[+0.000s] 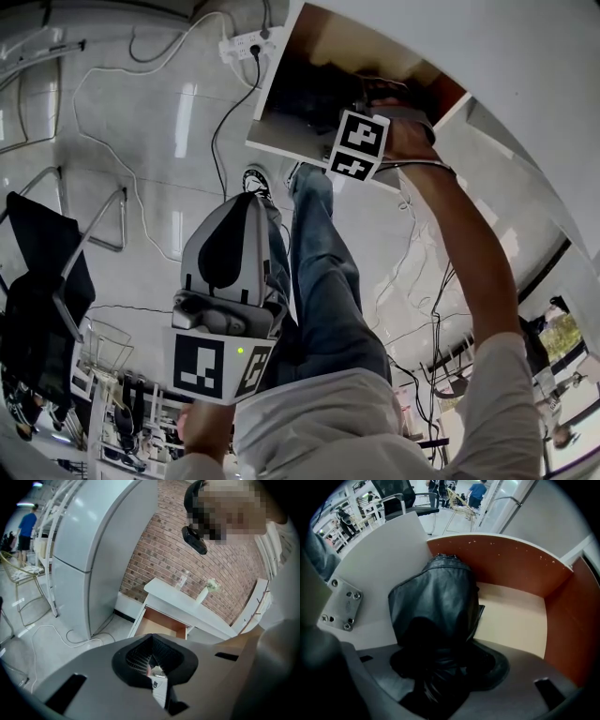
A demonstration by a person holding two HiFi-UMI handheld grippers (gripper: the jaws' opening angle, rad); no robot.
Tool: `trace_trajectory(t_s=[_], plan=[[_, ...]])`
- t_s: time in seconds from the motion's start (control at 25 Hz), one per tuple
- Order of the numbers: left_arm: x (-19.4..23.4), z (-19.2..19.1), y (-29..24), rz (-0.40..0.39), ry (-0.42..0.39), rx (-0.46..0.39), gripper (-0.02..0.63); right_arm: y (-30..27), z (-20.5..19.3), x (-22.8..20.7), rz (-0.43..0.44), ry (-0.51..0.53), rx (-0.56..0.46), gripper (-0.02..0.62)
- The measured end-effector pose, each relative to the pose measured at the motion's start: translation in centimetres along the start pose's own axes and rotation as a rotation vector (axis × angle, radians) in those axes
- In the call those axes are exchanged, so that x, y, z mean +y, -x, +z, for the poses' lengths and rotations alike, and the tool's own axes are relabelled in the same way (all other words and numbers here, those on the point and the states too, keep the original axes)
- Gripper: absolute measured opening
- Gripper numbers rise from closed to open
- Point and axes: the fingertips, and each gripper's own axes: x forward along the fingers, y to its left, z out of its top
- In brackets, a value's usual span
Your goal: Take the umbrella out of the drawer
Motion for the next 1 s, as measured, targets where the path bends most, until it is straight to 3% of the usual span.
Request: trace_trajectory(t_s=[1.0], plan=[[-0.6, 1.5, 2.9, -0.027, -0.042, -0.024, 0.017, 3.2, 0.4, 0.7, -0.013, -0.021, 0.011, 0.255]])
